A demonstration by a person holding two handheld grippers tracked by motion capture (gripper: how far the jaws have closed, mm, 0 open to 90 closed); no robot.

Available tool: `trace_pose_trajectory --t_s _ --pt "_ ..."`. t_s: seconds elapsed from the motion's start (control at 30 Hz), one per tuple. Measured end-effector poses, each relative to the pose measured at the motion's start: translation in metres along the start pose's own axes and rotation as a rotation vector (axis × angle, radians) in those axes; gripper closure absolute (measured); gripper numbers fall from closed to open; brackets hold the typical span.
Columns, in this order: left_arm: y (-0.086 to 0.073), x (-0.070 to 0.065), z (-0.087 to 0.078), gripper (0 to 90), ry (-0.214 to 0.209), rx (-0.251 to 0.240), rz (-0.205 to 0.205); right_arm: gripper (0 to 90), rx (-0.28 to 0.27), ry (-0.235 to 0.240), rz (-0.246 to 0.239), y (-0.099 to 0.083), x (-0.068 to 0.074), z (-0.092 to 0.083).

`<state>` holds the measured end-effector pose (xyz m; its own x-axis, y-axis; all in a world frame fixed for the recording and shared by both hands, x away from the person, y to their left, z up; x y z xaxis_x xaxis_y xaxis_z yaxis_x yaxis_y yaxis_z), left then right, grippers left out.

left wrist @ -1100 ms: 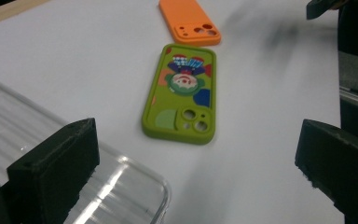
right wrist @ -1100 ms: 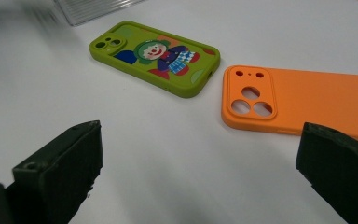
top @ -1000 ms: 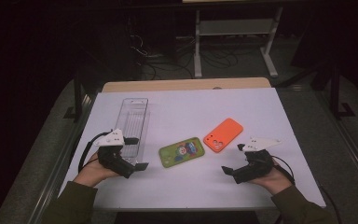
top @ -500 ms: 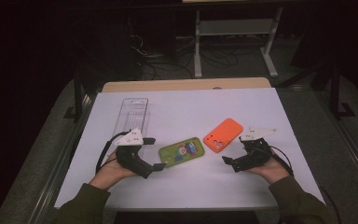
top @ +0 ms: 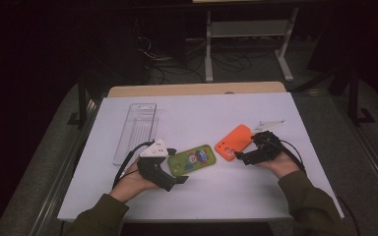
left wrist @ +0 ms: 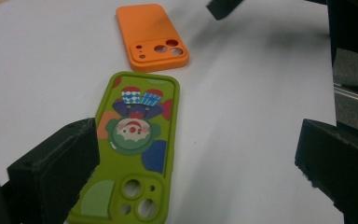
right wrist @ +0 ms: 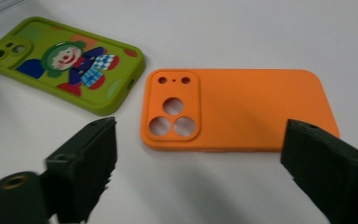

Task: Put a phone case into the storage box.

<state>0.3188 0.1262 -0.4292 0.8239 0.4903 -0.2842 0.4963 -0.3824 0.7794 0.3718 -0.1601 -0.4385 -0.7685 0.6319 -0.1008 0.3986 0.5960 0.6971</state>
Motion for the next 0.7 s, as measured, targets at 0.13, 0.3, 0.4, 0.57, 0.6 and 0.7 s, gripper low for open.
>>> trace_pose_trajectory --t_s 0.13,0.3,0.4,0.57,0.6,0.7 --pt "-0.002 -0.001 0.007 0.0 -0.010 -0.002 0.010 18.9 0.038 -0.011 0.023 0.004 -0.009 0.006" --pt "-0.007 -0.003 0.011 0.0 -0.014 0.002 -0.005 29.9 0.060 -0.014 0.027 0.013 -0.017 0.012" --pt "-0.011 -0.004 0.013 0.0 -0.016 0.010 0.000 39.0 0.076 -0.006 0.029 0.021 -0.022 0.017" --pt "-0.014 -0.004 0.014 0.0 -0.021 0.013 -0.008 57.3 0.118 -0.007 0.023 0.033 -0.034 0.031" --pt "-0.014 -0.004 0.014 0.0 -0.021 0.013 -0.008 57.3 0.118 -0.007 0.023 0.033 -0.034 0.031" --pt "-0.015 -0.006 0.014 0.0 -0.023 0.027 0.008 68.7 0.166 -0.007 0.028 0.040 -0.044 0.043"
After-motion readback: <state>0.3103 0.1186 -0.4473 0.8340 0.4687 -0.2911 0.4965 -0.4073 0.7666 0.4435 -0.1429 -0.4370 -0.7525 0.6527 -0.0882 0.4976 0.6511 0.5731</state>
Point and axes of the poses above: each handheld gripper's, and its own axes: z roughly forward along the jaws, y roughly out of its top, x roughly to its left, the point moved 5 cm from there along z, roughly forward along the jaws, and after that the axes turned 14 degrees about -z, right-handed, at the moved point
